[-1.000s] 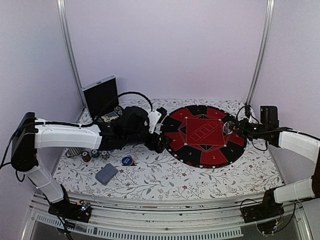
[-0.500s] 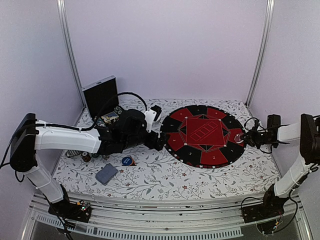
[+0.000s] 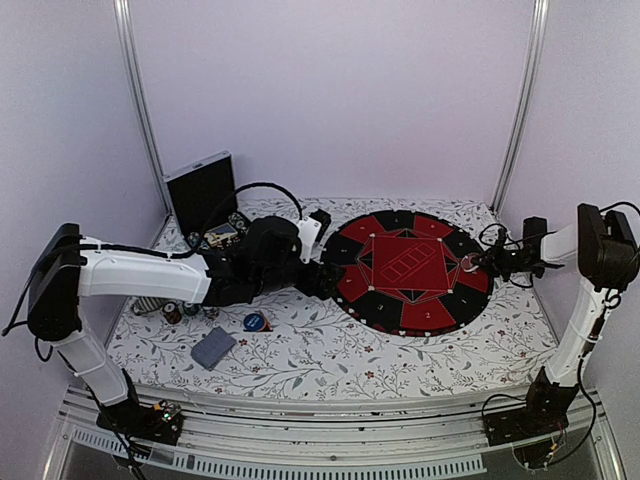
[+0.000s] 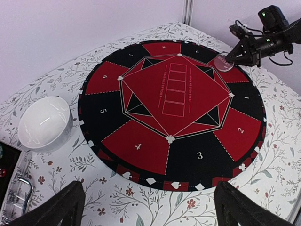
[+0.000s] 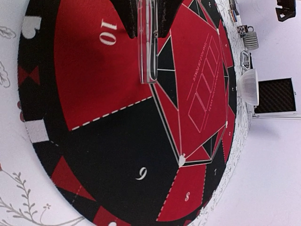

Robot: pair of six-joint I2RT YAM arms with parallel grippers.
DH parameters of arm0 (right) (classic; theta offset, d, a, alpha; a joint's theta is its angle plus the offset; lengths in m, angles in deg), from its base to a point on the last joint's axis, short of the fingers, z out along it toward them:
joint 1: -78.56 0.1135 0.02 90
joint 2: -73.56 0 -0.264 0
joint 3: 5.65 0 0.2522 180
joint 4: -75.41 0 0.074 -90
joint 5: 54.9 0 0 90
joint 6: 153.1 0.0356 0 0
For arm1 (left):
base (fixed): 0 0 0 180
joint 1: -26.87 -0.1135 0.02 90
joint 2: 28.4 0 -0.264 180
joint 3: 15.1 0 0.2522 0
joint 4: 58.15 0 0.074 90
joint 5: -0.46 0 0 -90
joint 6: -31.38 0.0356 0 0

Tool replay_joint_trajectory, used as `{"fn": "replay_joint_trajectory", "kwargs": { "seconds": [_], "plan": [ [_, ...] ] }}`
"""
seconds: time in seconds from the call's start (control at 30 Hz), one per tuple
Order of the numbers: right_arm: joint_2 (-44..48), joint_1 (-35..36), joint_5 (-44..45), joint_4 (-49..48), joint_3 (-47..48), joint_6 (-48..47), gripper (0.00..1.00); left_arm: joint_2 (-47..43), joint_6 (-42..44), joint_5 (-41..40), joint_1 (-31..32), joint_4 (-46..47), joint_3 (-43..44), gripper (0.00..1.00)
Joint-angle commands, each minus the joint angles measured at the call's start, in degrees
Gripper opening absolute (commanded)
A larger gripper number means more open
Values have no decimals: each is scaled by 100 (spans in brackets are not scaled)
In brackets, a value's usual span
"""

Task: Distribute texas hold em gaming equipment
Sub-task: Place the dealer button at position 10, then pick up the small blind button and big blind button from the center of the board.

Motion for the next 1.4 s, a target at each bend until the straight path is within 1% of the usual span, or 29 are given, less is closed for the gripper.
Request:
{"fn": "replay_joint_trajectory", "kwargs": {
  "seconds": [0.0, 0.07, 0.17, 0.27, 0.43, 0.57, 0.67, 0.8, 0.87, 0.93, 1.03, 1.1, 1.17, 1.23, 1.37],
  "plan": [
    [-377, -4, 121, 177, 225, -94, 10, 85, 50, -18, 47, -71, 145, 98],
    [-379, -22, 272, 254, 172, -113, 17, 87, 50, -26, 54, -72, 148, 98],
    [-292, -39, 391, 348, 111, -200, 33, 100, 65, -18, 54, -79, 162, 98],
    [-92, -41, 846, 647, 135, -284, 50, 158, 90, 6, 61, -121, 226, 98],
    [365, -42, 1506, 1073, 145, -465, 64, 179, 94, 3, 55, -150, 249, 98],
    [989, -44, 2111, 1409, 125, -554, 69, 126, 69, -60, 71, -142, 211, 98],
    [1643, 51, 2614, 1639, 84, -611, 72, -1, 66, -125, 68, -68, 110, 98],
    [2664, 769, 3549, 2041, 74, -864, 78, -524, 183, -410, 70, 68, -274, 98],
    [3119, 1144, 3772, 2258, 61, -938, 79, -891, 60, -544, 49, -339, -364, 98],
    [3516, 1456, 3887, 2437, -7, -925, 80, -1273, -262, -578, 11, -1097, -406, 98],
    [3986, 1980, 3948, 2563, -181, -732, 79, -1549, -815, -568, -42, -2405, -460, 98],
    [4150, 2342, 3963, 2616, -288, -571, 79, -1591, -1285, -279, -177, -3390, -465, 98],
    [4144, 2732, 4074, 2706, -303, -452, 79, -1623, -1649, 173, -408, -4021, -574, 98],
    [4065, 3162, 4159, 2718, -288, -316, 79, -1736, -1832, 558, -637, -4156, -864, 98],
    [3714, 3928, 4294, 2690, -148, -266, 79, -1868, -2002, 859, -1059, -3904, -1459, 98]
  ]
}}
